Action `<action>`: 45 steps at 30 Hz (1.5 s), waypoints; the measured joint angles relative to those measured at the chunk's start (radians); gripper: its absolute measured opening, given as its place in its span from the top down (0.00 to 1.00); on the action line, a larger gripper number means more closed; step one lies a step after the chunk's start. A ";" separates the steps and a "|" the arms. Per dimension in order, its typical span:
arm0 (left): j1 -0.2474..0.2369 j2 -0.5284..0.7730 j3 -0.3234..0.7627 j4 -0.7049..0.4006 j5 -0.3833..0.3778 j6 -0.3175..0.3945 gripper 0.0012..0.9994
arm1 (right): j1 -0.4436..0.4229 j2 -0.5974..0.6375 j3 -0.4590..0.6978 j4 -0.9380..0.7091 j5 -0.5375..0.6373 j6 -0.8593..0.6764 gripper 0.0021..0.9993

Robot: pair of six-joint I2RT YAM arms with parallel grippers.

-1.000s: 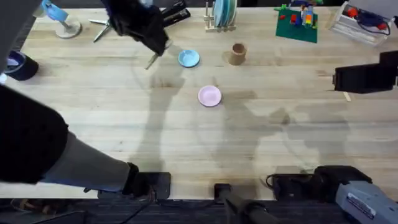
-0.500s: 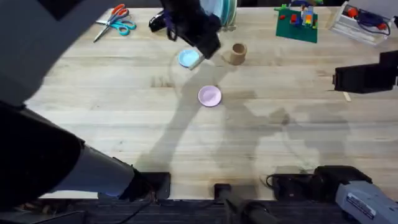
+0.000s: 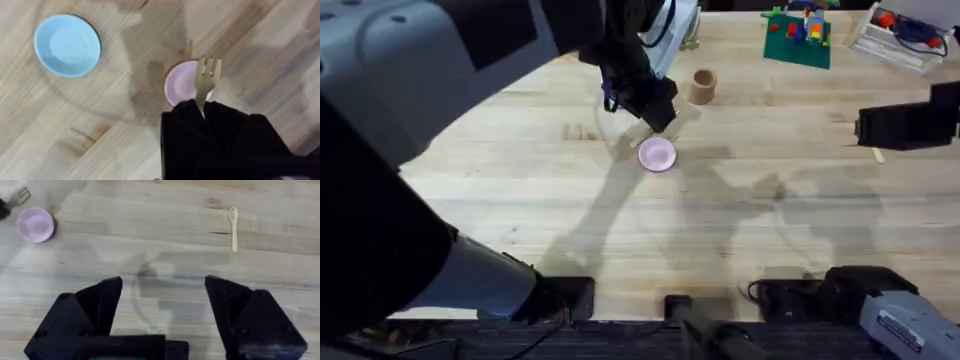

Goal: Pick up a utensil and set it on the pink plate, then put the other utensil in the container.

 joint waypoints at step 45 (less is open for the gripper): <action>-0.023 0.114 -0.099 0.126 0.016 -0.062 0.87 | 0.000 0.000 0.000 0.000 0.000 0.000 0.01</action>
